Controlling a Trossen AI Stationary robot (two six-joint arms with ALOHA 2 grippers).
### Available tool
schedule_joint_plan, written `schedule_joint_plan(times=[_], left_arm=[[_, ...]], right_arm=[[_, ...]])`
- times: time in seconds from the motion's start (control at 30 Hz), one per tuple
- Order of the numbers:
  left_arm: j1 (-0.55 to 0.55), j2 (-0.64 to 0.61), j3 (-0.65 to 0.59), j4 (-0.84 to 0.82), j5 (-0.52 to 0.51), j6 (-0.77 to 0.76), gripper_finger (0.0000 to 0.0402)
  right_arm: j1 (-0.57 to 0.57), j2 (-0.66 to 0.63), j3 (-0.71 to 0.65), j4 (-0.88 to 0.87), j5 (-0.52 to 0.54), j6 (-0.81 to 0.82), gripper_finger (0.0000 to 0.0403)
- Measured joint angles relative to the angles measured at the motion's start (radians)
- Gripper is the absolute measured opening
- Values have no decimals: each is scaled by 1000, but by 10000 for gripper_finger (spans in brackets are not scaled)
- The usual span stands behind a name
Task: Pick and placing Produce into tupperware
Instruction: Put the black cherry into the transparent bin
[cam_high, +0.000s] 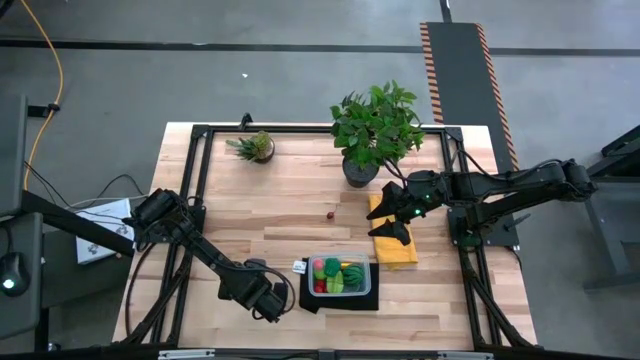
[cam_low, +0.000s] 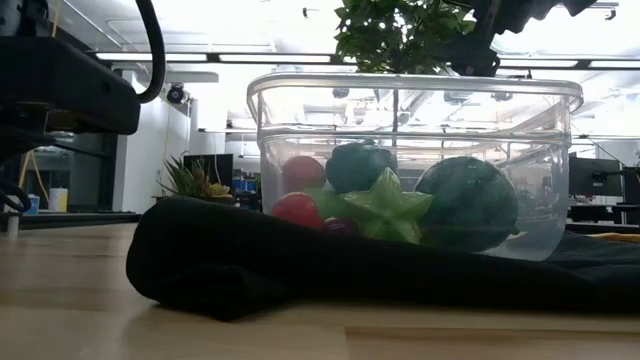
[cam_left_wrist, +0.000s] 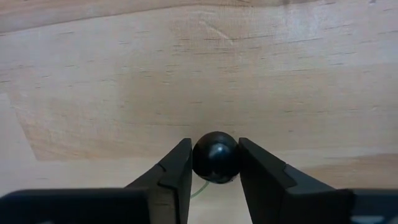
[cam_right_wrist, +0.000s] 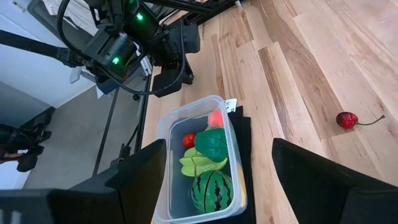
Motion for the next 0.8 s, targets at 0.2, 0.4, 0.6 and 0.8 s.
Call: schedule_joint_plan(times=[0.2, 0.4, 0.6, 0.8], left_arm=[[0, 0, 0, 1, 0, 0, 111], [0, 0, 0, 2, 0, 0, 105], [0, 0, 0, 6, 0, 0, 105], [0, 0, 0, 7, 0, 0, 106]], right_arm=[[0, 0, 0, 0, 0, 0, 282], [0, 0, 0, 0, 0, 0, 282], [0, 0, 0, 0, 0, 0, 282], [0, 0, 0, 0, 0, 0, 282]])
